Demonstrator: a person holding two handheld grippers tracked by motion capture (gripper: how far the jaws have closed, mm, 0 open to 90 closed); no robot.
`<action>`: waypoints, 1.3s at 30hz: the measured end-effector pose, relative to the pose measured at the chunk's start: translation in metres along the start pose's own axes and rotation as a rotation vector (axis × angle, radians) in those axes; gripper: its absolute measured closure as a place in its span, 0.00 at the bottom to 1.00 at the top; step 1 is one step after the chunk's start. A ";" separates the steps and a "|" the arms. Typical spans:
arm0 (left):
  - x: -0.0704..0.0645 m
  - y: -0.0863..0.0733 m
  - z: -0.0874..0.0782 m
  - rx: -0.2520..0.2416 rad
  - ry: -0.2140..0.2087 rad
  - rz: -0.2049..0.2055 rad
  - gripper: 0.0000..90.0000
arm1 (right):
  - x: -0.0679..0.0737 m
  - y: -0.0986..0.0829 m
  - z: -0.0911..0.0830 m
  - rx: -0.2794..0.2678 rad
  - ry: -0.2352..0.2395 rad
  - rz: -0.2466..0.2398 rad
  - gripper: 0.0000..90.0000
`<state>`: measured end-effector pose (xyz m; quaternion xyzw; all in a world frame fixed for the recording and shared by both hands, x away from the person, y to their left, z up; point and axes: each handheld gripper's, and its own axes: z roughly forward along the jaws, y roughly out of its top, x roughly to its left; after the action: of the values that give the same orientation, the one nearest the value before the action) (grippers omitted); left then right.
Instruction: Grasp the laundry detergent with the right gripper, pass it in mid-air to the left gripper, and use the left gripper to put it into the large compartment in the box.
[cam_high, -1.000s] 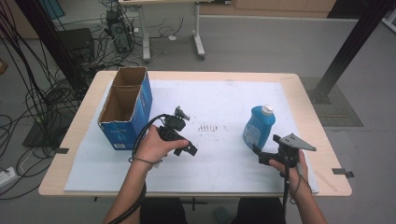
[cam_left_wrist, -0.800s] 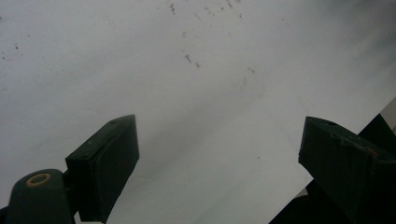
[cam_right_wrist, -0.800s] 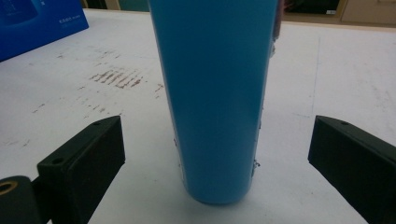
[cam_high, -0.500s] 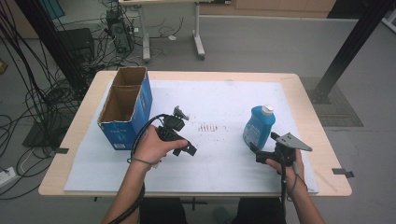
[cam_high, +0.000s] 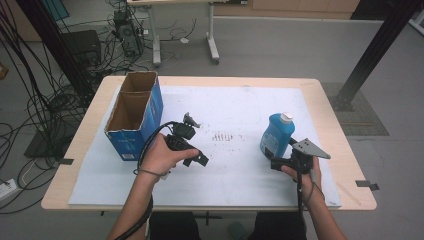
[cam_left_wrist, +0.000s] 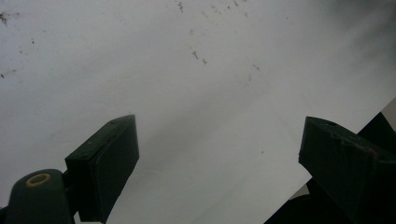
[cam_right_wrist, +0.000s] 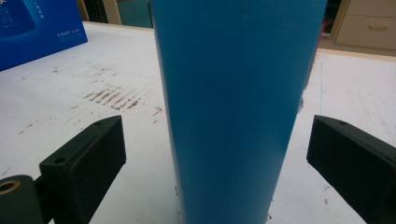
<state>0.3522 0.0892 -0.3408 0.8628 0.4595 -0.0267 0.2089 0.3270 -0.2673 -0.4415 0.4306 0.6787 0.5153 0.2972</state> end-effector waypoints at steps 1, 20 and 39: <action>0.000 0.000 0.000 0.000 0.000 0.000 0.14 | 0.000 0.000 0.001 -0.001 -0.006 0.000 0.05; 0.001 -0.002 -0.003 -0.001 0.005 0.001 0.14 | 0.002 0.009 0.019 -0.037 -0.011 -0.008 0.05; -0.002 -0.002 -0.004 -0.002 0.006 0.005 0.14 | 0.002 0.011 0.019 -0.045 -0.018 -0.002 0.05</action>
<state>0.3488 0.0899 -0.3373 0.8639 0.4579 -0.0230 0.2085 0.3450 -0.2567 -0.4368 0.4279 0.6646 0.5262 0.3137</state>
